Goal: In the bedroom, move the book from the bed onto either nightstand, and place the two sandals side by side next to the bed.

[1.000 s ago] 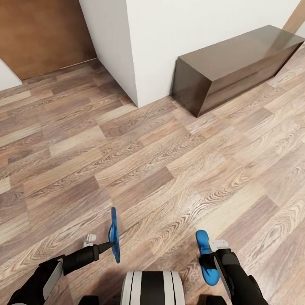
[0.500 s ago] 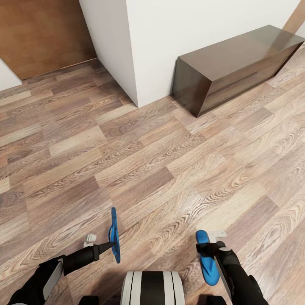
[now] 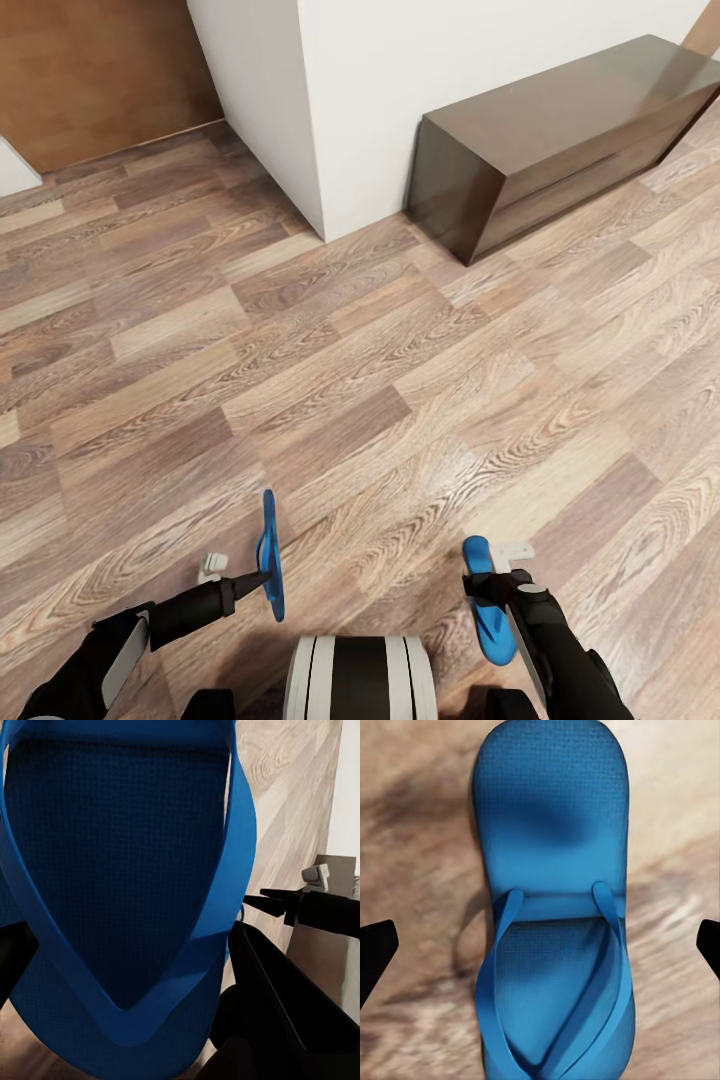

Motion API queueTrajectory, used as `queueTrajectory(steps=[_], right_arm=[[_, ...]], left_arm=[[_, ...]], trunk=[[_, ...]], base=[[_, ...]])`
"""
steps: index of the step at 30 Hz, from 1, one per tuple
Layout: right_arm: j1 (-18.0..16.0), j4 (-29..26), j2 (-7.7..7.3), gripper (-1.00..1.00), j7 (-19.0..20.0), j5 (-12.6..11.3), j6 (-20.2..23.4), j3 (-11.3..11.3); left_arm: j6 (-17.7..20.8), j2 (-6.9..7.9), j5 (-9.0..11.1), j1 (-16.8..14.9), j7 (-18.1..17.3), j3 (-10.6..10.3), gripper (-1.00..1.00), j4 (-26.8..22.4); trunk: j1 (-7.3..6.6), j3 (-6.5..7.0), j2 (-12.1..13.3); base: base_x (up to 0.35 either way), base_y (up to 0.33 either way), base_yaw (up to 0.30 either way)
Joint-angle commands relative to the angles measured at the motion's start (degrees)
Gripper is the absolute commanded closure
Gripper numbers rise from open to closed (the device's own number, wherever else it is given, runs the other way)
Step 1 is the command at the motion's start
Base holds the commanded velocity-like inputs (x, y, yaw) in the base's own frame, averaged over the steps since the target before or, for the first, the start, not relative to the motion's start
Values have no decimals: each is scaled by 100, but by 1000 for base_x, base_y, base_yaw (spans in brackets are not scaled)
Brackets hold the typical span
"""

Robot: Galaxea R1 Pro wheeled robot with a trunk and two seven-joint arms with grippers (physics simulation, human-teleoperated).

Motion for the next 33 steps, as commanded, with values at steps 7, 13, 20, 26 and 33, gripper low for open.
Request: queueTrajectory(steps=[7, 13, 20, 26, 33], right_arm=[[-1, -5, 7, -100, 45, 61, 25, -22], [-1, -2, 7, -100, 41, 59, 25, -22], [-1, 3, 7, -100, 41, 65, 25, -18], [-1, 6, 7, -100, 40, 60, 25, -15], [-1, 7, 9, -100, 40, 64, 25, -8]], left_arm=[[48, 1, 17, -2, -24, 3, 100, 0], [50, 1, 17, -2, -23, 3, 100, 0], [50, 1, 15, -2, -24, 1, 100, 0], [46, -65, 15, -2, -20, 2, 100, 0], [41, -132, 12, -2, -15, 10, 100, 0]], trunk=[[14, -137, -9], [14, -137, -9], [14, -137, -9], [25, -225, -15], [35, -314, -20]], base=[[0, 0, 0], [0, 0, 0], [0, 0, 0], [0, 0, 0], [0, 0, 0]])
